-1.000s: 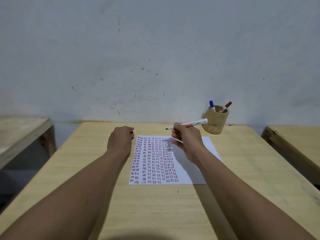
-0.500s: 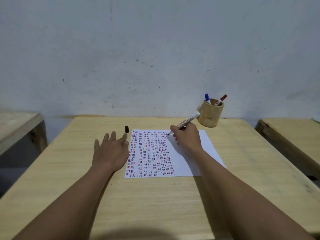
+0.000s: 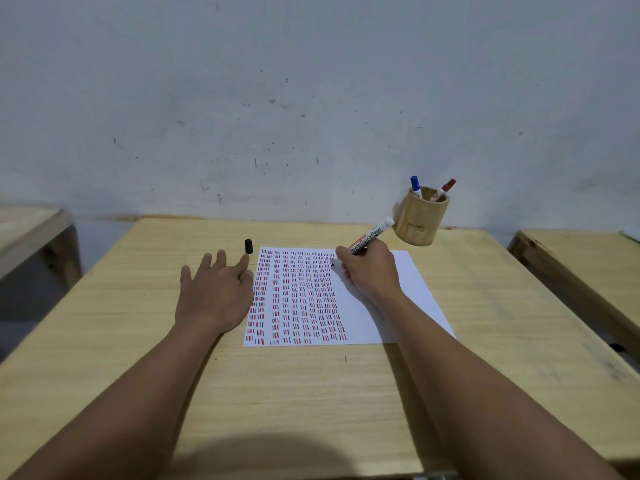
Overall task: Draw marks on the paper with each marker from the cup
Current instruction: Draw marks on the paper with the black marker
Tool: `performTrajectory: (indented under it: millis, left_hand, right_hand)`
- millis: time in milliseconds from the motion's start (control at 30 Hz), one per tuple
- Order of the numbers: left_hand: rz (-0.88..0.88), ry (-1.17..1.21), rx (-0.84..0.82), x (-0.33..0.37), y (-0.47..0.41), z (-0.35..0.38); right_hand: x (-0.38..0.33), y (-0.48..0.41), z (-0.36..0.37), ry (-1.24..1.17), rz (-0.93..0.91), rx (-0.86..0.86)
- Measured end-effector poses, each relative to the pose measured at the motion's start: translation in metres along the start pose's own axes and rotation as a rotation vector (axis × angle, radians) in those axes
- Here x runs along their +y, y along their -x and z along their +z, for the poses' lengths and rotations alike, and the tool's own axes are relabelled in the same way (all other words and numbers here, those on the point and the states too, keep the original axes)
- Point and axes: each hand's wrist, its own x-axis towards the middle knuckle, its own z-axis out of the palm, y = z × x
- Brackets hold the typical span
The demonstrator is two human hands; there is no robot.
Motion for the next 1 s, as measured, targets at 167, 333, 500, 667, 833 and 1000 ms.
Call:
performTrajectory:
  millis: [167,333,500,667,833,1000]
  left_hand:
    - [0.001,0.0,-0.002,0.0,0.001,-0.001]
    - [0.003,0.002,0.003,0.001,0.001,-0.002]
    - [-0.017,0.029,0.024,0.0,0.0,0.001]
    - [-0.13,0.231,0.195,0.01,-0.005,-0.014]
    - [-0.024,0.366,0.16,0.02,-0.025,-0.028]
    - [0.042,0.284,0.145,0.014,-0.042,-0.02]
  right_hand:
    - [0.0,-0.002,0.002,0.001,-0.014,-0.006]
    - [-0.001,0.0,-0.001,0.012,0.005,-0.017]
    - [-0.001,0.001,-0.002,-0.059,0.025,-0.002]
    - [-0.011,-0.002,-0.013,-0.149,0.011,0.043]
    - [-0.029,0.002,-0.019,-0.412,0.06,-0.019]
    - [-0.041,0.009,-0.02,-0.689,0.22,-0.102]
